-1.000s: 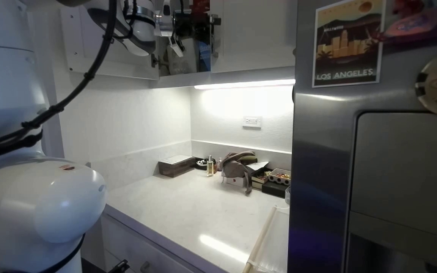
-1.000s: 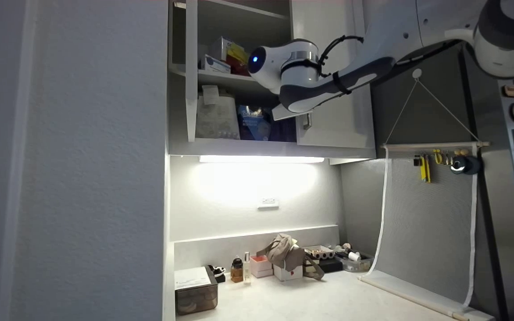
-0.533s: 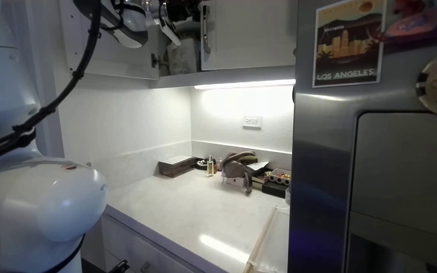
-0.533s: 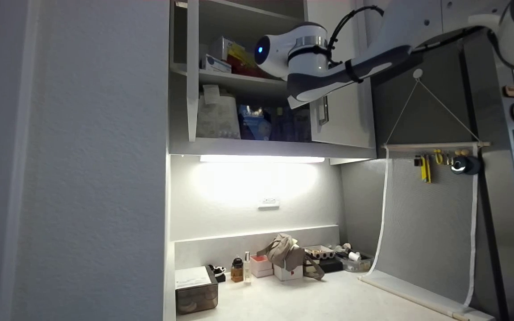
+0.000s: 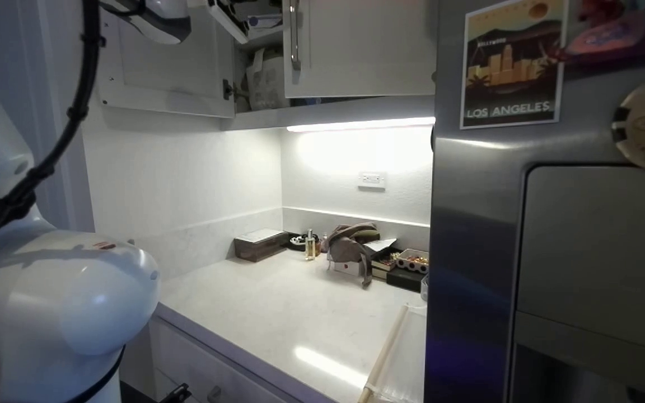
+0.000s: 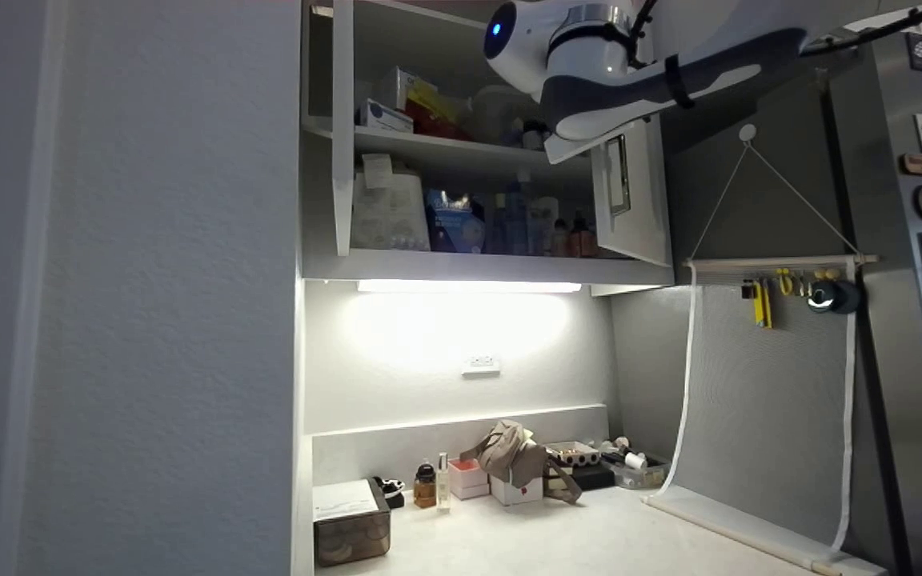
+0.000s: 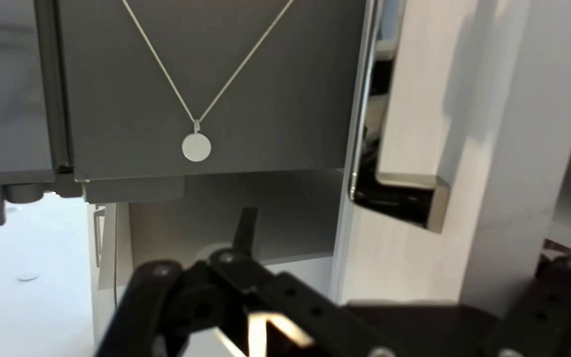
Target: Open the right cupboard door, take the brown bottle out of the cupboard, and put it on the counter
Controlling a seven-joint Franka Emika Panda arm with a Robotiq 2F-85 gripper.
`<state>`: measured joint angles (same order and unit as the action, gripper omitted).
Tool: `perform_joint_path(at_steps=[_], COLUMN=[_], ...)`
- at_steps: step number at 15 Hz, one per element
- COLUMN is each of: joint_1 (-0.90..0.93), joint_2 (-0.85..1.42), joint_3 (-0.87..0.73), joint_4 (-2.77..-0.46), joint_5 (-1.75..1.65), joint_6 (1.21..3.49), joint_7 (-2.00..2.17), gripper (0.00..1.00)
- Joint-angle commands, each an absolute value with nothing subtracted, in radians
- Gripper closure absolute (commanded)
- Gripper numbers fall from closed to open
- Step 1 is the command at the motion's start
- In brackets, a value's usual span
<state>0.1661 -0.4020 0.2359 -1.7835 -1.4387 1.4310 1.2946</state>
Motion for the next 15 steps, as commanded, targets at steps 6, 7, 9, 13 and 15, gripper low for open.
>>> perform_joint_path(at_steps=[6,7,9,13,15], joint_1=[0.159,0.155,0.143,0.089,0.048], joint_2=[-0.475,-0.476,-0.465,-0.427,-0.413], joint_3=[0.151,0.141,0.121,0.100,0.097], joint_4=[-1.640,-1.626,-1.584,-1.481,-1.447], joint_5=[-1.017,-0.959,-0.846,-0.650,-0.592], joint_6=[1.396,1.400,1.398,1.317,1.248], joint_7=[1.175,1.170,1.133,1.005,0.963], gripper=[0.00,0.00,0.00,0.00,0.00])
